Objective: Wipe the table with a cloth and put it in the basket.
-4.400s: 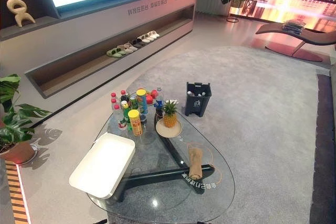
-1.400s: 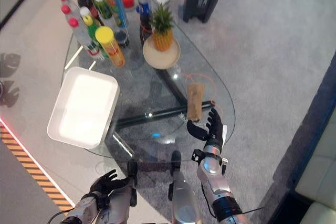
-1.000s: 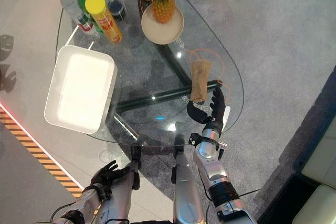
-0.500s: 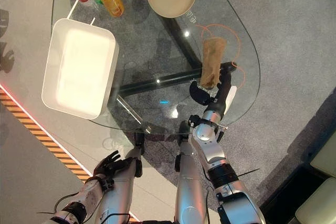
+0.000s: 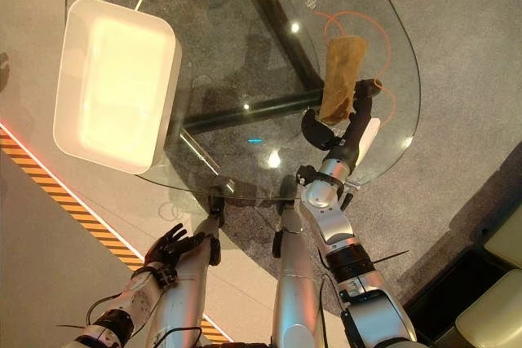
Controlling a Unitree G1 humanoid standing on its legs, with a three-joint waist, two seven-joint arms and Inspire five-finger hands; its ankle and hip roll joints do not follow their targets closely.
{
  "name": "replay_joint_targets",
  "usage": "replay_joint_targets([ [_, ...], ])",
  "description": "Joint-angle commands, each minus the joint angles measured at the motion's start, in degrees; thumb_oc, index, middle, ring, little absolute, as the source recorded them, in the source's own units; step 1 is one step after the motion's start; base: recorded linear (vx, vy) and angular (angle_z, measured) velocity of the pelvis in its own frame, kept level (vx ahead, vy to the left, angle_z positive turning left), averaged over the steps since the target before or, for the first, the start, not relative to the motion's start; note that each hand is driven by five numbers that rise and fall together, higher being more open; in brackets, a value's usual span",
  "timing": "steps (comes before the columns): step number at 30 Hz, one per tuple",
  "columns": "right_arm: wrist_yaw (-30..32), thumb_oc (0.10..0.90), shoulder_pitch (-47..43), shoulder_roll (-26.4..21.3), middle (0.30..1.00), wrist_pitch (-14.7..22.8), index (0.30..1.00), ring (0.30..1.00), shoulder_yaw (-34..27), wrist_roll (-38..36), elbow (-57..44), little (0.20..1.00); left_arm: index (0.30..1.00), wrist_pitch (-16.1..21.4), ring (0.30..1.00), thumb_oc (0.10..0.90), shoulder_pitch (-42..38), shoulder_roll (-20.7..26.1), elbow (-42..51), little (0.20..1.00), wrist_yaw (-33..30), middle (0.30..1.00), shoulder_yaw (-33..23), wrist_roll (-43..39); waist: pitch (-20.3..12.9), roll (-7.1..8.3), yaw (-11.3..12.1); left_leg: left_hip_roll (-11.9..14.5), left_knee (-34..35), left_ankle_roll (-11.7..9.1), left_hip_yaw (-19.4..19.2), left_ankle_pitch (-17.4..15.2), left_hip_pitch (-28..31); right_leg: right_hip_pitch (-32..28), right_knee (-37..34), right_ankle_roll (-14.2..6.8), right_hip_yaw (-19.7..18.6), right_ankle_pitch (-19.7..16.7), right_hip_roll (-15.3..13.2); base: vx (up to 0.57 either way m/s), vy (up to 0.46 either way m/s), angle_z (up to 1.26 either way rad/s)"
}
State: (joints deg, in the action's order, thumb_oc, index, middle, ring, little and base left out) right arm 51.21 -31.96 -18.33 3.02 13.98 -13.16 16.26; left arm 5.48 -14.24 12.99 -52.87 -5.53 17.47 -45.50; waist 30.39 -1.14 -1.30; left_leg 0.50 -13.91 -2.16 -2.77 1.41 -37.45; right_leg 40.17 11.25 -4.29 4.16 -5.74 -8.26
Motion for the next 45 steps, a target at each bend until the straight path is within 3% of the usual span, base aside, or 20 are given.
replay_joint_targets([
  [1, 4.53, 0.8, -1.05, -4.93, 0.9, 0.77, 0.9, 0.9, -2.14, 5.03, -8.37, 0.9, 0.9, -0.49, 0.9, 0.8, 3.98, -3.43, 0.09, 0.9, -0.66, 0.9, 3.59, -1.72, -0.59, -0.54, -0.03, -3.32, -4.1, 2.12, -2.5, -1.11, -4.23, 1.58, 2.23, 0.92, 0.63, 0.21, 2.85, 0.0, 0.0, 0.0],
  [5, 5.22, 0.8, -1.87, -6.17, 0.9, -2.27, 0.9, 0.9, -1.86, 4.25, -5.95, 0.9, 0.9, -0.99, 0.9, 0.8, 3.44, -3.17, 1.05, 0.9, -0.87, 0.9, 3.62, -2.73, -0.59, -0.83, 0.13, -3.38, -4.31, 2.15, -2.32, -0.99, -5.6, 3.02, 2.53, 0.84, 0.44, 0.08, 2.89, 0.0, 0.0, 0.0],
  [14, 6.59, 0.8, -5.01, -7.88, 0.9, -3.0, 0.9, 0.9, -1.52, 2.42, -2.82, 0.9, 0.9, -0.76, 0.9, 0.8, 2.75, -3.11, 0.76, 0.9, -0.61, 0.9, 4.29, -3.24, -0.59, -1.23, 0.68, -3.69, -4.33, 2.12, -2.04, -0.63, -7.4, 4.83, 2.67, 0.63, 0.37, -0.36, 2.96, 0.0, 0.001, 0.01],
  [34, 4.6, 0.8, -10.95, -10.99, 0.9, 0.0, 0.9, 0.9, -2.85, -3.49, -1.74, 0.9, 0.9, -1.62, 0.9, 0.8, 2.4, -2.19, 1.96, 0.9, -0.87, 0.9, 4.21, -3.65, -0.59, -1.42, 1.5, -3.97, -4.54, 1.97, -1.46, -0.86, -8.64, 6.27, 3.0, 0.39, 0.52, -0.27, 3.01, 0.0, 0.0, 0.0],
  [45, 5.95, 0.8, -10.7, -10.44, 0.9, -4.77, 0.9, 0.9, -2.63, -6.14, 0.53, 0.9, 0.9, -1.12, 0.9, 0.8, 1.79, -2.66, 1.99, 0.9, -1.25, 0.9, 4.62, -4.44, -0.59, -1.5, 1.28, -4.04, -4.68, 1.97, -1.49, -0.8, -9.44, 7.14, 3.13, 0.47, 0.4, -0.35, 3.13, 0.0, 0.0, 0.0],
])
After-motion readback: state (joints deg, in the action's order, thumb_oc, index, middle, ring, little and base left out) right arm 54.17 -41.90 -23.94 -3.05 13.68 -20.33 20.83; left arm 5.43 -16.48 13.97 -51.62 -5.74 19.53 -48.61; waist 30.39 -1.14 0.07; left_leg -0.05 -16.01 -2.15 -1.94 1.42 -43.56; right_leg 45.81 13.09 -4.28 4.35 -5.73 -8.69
